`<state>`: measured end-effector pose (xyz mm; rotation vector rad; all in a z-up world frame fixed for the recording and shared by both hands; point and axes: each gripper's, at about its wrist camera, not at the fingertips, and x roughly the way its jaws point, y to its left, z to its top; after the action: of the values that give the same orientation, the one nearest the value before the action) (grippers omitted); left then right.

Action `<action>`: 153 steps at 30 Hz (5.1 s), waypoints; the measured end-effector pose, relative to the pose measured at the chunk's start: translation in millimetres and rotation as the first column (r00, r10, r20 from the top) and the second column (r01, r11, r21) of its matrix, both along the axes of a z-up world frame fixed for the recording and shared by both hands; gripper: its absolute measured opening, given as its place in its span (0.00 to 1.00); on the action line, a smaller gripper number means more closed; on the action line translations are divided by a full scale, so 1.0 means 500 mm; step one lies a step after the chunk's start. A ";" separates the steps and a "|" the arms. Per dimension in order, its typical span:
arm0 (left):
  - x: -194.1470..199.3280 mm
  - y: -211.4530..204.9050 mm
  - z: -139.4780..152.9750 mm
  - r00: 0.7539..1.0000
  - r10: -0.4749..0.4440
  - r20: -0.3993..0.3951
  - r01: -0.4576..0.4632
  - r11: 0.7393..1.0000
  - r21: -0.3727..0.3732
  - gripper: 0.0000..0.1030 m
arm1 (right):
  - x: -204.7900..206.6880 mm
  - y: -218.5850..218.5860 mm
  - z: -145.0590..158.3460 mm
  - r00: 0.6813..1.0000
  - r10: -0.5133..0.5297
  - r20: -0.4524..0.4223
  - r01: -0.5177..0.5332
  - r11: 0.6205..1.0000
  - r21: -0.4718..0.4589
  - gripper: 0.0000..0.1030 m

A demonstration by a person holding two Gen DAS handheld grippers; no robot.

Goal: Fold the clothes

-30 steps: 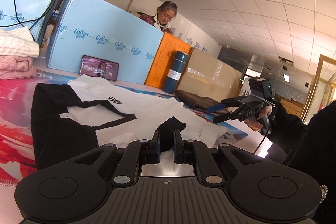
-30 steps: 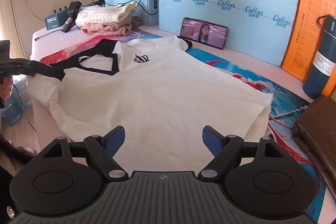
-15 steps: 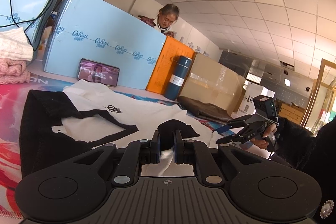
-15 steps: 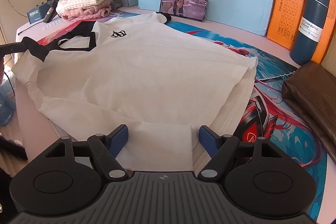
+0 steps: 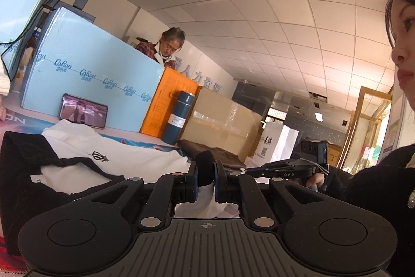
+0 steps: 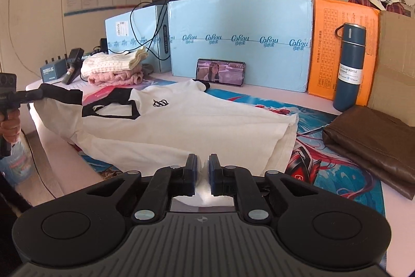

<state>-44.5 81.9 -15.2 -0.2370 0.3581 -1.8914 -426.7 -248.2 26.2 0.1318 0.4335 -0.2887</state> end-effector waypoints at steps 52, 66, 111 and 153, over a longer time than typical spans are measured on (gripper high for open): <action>0.296 -0.394 -0.021 0.657 0.499 0.565 -0.748 0.527 0.403 0.12 | 0.377 -0.412 -0.087 0.905 -0.384 -0.182 0.407 0.907 0.111 0.03; 0.322 -0.401 0.013 0.592 0.547 0.592 -0.799 0.494 0.343 0.63 | 0.369 -0.423 -0.071 0.884 -0.434 -0.172 0.455 0.884 0.110 0.49; -0.271 -0.098 -0.076 0.783 0.150 0.603 -0.314 0.933 0.175 0.40 | 0.057 0.063 -0.081 0.977 -0.138 -0.161 0.116 0.984 -0.138 0.80; -0.257 0.013 -0.079 0.684 0.203 0.701 -0.426 0.891 0.157 0.60 | 0.039 0.032 -0.068 0.996 -0.014 -0.093 0.014 1.000 -0.001 0.14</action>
<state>-172.7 88.4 -54.9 0.5705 0.0953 -1.4171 -407.2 -232.3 -7.7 0.1215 0.5252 -0.3090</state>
